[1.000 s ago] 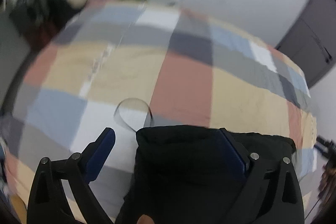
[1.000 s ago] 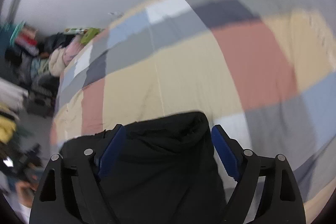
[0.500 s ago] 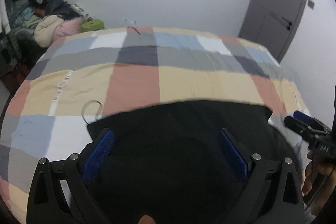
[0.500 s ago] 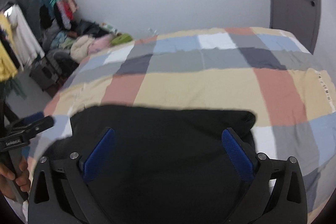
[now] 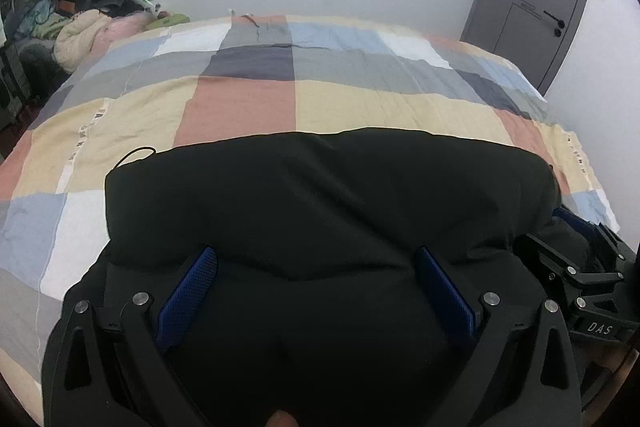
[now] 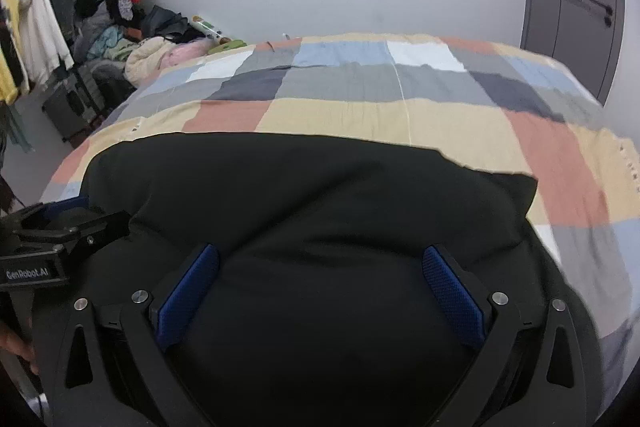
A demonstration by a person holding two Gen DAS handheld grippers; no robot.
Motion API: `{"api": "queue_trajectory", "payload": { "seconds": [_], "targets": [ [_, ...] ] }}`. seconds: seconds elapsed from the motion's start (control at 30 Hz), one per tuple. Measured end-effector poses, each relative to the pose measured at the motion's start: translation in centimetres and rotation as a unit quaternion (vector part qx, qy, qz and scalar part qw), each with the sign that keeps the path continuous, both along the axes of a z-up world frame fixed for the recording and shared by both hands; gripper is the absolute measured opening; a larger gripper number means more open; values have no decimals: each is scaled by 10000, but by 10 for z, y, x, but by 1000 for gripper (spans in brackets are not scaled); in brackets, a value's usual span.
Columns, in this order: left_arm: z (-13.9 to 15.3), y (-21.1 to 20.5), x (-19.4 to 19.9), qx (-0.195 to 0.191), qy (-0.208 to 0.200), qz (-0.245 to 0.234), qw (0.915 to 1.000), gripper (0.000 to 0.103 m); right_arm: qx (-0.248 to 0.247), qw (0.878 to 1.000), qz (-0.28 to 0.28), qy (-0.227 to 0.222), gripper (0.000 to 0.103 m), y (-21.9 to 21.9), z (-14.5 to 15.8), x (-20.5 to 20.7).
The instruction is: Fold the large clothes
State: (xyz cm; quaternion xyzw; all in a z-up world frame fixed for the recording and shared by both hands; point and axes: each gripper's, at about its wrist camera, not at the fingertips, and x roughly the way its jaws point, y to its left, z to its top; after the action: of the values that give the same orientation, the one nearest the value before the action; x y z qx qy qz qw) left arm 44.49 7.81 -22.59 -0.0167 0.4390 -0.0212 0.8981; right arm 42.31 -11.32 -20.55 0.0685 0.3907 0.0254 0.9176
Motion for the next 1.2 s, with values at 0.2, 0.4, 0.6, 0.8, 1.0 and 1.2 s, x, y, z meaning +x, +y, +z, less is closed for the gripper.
{"api": "queue_trajectory", "payload": {
  "seconds": [0.2,0.4,0.6,0.8,1.0,1.2],
  "targets": [
    [-13,0,10,-44,-7,54,10000,103,78,10000,10,-14,103,-2,-14,12],
    [-16,2,14,-74,46,81,9999,103,205,9997,103,11,103,-4,-22,16],
    [-7,6,0,18,-19,80,10000,103,196,9997,137,9,103,-8,-9,0],
    [10,29,-31,237,-217,280,9991,103,-203,9994,225,-171,103,-19,9,-31],
    [10,51,-48,537,-306,489,9969,103,-463,9984,-27,-308,103,-44,11,-55],
    [-14,74,-51,-48,-186,617,9979,103,-141,9994,-196,-266,103,-59,-16,-57]
  ]
}}
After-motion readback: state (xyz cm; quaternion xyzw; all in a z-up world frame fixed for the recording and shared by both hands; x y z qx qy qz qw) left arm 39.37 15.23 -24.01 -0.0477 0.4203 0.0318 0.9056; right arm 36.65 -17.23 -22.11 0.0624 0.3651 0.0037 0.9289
